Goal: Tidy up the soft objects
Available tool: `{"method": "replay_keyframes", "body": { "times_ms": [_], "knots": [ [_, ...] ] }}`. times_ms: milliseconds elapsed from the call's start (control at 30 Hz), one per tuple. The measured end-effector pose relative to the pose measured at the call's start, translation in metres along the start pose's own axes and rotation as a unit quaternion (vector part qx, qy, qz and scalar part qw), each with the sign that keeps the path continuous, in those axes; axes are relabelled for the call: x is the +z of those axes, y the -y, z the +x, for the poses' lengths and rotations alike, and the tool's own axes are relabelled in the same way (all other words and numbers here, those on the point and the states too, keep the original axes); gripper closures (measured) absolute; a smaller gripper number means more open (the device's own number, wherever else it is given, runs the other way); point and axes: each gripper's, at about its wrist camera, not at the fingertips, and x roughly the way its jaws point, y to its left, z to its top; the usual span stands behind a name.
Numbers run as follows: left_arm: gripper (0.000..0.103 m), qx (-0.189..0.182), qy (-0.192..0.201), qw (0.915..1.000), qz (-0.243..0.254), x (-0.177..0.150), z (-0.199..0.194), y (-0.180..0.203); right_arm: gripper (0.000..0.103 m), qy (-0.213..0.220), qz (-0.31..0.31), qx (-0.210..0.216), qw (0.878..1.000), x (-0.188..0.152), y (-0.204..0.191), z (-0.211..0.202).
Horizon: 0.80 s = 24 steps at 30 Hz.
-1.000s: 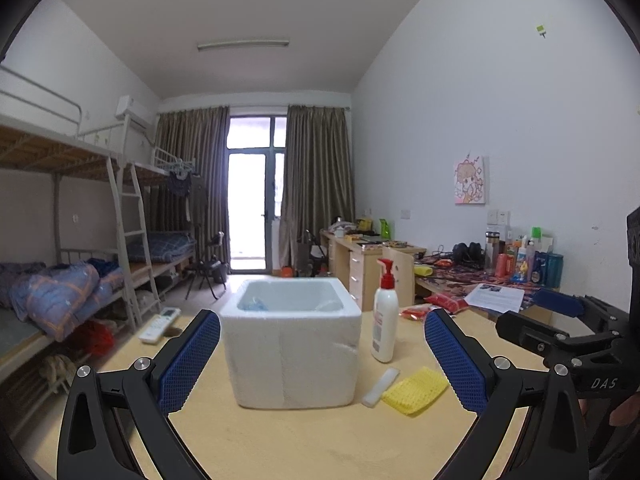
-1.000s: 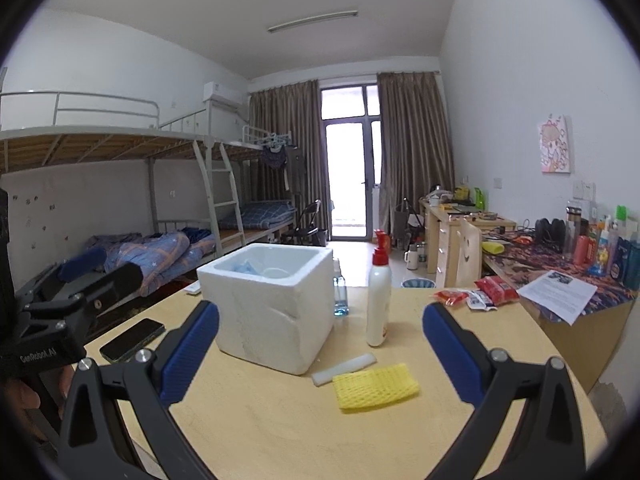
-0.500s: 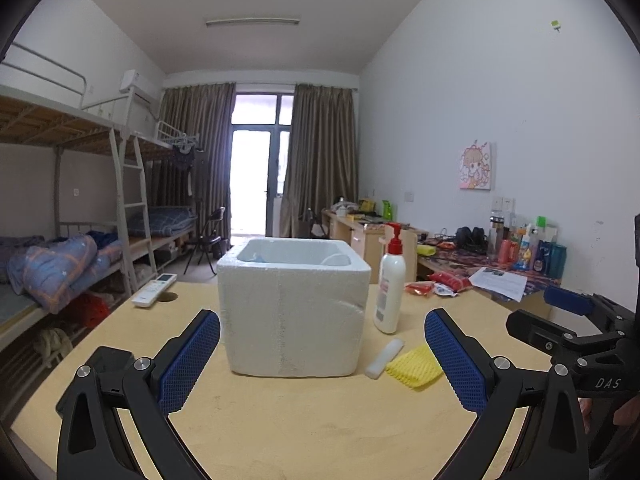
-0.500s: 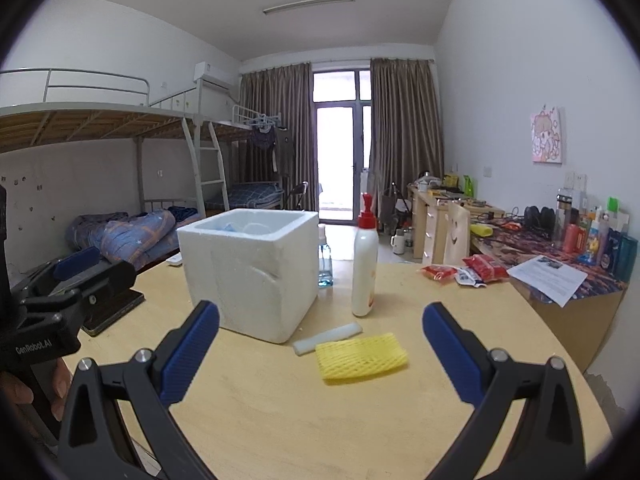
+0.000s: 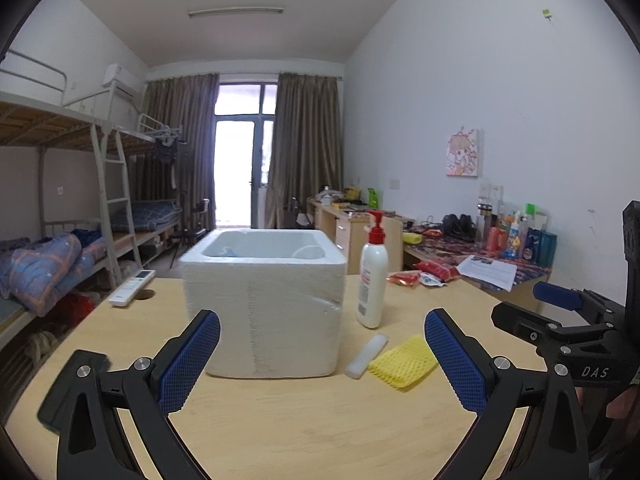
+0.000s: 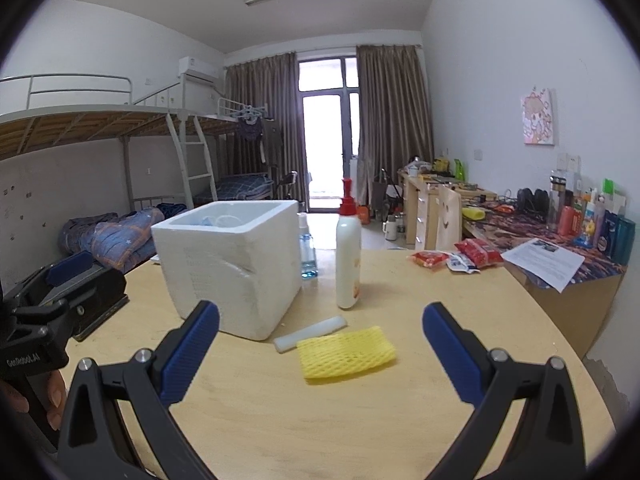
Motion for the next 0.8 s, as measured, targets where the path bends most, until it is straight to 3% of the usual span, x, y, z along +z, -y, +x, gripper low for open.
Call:
{"method": "replay_keyframes", "body": {
  "times_ms": [400, 800],
  "knots": [
    [0.001, -0.063, -0.038, 0.997, 0.021, -0.002, 0.035, 0.033, 0.0, -0.012, 0.032, -0.055, 0.998, -0.007, 0.039, -0.012],
    [0.001, -0.09, -0.084, 0.9914, 0.043, -0.008, 0.07, 0.048, 0.0, -0.041, 0.037, -0.06, 0.997, -0.014, 0.053, 0.008]
  ]
}}
